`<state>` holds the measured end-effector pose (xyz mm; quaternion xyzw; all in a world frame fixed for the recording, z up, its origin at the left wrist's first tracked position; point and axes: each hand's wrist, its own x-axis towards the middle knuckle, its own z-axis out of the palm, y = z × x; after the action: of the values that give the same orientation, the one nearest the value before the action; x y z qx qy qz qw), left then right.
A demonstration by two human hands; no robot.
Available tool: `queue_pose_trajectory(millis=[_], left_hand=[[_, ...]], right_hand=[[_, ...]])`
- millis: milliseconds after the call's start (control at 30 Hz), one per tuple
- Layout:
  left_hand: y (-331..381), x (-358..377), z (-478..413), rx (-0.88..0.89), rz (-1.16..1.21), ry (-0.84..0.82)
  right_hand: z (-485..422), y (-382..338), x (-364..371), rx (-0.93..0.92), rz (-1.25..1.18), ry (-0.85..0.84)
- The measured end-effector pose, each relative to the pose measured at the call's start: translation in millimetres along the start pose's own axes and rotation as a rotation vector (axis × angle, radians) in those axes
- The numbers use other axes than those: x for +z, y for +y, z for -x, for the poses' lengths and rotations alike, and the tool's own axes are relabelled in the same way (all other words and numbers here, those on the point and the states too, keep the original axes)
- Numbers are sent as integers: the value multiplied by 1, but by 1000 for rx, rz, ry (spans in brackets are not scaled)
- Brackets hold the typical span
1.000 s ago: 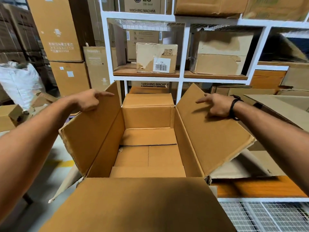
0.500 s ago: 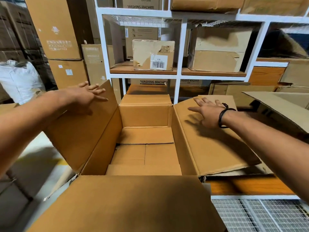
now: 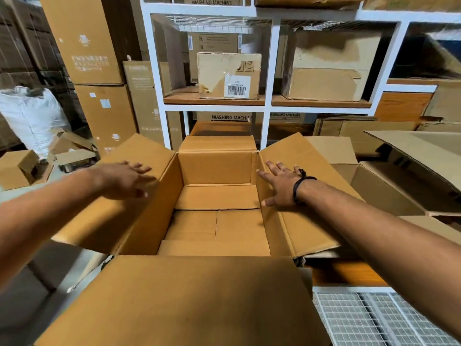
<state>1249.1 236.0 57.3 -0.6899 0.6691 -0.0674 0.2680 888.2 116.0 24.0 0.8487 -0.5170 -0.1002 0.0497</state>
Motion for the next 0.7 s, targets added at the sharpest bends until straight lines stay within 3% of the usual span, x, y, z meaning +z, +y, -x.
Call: queue_pose_trajectory(millis=[167,333,567,700], left_hand=[[36,46,-23,10,264,-48],[38,67,-38,-29,488,5],[36,69,-40,-23,530,33],[41,58,-48,3,523,135]], right_hand=[[-6,-3,28,16,-68,-31],[-1,2,51,43,-182,-56],[-4,4,56,45,-169,-30],[-10,5,45,65,-175,-7]])
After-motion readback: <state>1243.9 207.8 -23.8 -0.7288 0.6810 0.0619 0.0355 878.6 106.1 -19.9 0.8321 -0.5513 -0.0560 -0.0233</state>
